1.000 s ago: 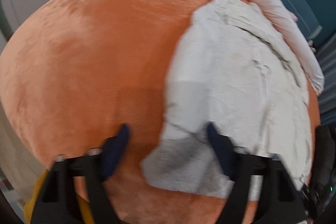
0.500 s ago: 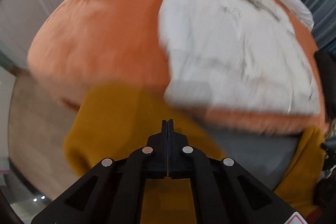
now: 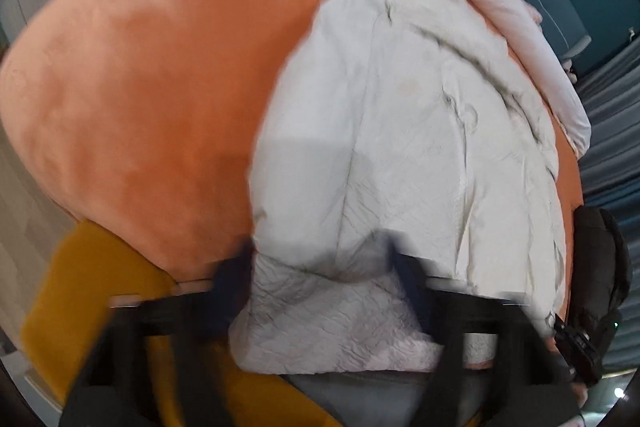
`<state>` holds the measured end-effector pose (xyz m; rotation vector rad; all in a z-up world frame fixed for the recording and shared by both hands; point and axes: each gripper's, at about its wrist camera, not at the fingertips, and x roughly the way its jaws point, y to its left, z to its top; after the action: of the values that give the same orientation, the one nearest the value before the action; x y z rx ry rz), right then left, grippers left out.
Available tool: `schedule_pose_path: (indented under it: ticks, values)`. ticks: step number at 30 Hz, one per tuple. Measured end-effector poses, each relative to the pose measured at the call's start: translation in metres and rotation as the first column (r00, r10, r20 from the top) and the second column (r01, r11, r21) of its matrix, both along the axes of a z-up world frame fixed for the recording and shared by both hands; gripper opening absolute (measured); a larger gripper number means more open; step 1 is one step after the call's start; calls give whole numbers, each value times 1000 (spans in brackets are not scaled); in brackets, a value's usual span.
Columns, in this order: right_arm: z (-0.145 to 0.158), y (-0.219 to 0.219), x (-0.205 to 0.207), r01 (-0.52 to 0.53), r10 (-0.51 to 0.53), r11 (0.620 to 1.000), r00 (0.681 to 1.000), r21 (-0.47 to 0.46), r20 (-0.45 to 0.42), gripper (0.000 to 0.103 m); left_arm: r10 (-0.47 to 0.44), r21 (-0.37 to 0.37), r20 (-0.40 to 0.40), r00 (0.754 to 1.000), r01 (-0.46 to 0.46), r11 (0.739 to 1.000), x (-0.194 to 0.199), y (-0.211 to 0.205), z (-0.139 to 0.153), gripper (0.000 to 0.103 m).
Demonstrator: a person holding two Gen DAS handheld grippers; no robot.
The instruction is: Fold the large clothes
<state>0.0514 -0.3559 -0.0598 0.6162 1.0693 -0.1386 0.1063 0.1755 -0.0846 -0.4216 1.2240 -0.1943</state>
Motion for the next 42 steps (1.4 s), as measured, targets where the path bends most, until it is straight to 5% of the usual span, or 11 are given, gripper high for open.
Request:
schedule_pose_path:
  ticks: [2, 4, 9, 12, 16, 18, 19, 24, 29, 37, 42]
  values:
    - [15, 1, -9, -14, 14, 1000, 1000, -11, 18, 8, -29, 30, 36, 999, 28, 999, -8, -3, 9, 10]
    - [32, 13, -28, -50, 51, 999, 999, -18, 8, 8, -90, 82, 76, 993, 84, 993, -23, -8, 26, 7]
    - [29, 40, -91, -148, 145, 989, 974, -9, -176, 8, -195, 137, -24, 980, 197, 971, -88, 3, 38, 7]
    - [32, 42, -128, -192, 191, 981, 954, 18, -230, 19, -257, 234, -36, 966, 258, 937, -122, 3, 59, 18]
    - [82, 19, -106, -159, 140, 978, 980, -132, -142, 37, -168, 194, 145, 975, 139, 971, -96, 7, 123, 20]
    - [108, 3, -86, -111, 109, 979, 994, -171, -23, 45, -118, 183, 320, 940, 61, 981, -69, 1, 159, 37]
    - [119, -3, -69, -95, 105, 979, 993, -183, 45, 46, -117, 185, 381, 917, 48, 982, -49, -7, 170, 49]
    - [133, 22, 42, -155, 206, 966, 946, -209, 249, 46, -188, 245, 486, 853, 74, 967, 65, -64, 169, 49]
    - [114, 80, 181, -243, 292, 952, 901, -185, 320, 46, -185, 274, 405, 895, 74, 959, 188, -114, 111, 49]
    - [77, 147, 388, -325, 353, 934, 903, -149, 246, 47, -89, 235, 287, 954, 20, 972, 274, -125, 19, 49]
    - [29, 180, 469, -356, 379, 918, 917, -174, 125, 48, -144, 339, 360, 922, 15, 941, 266, -136, -12, 49]
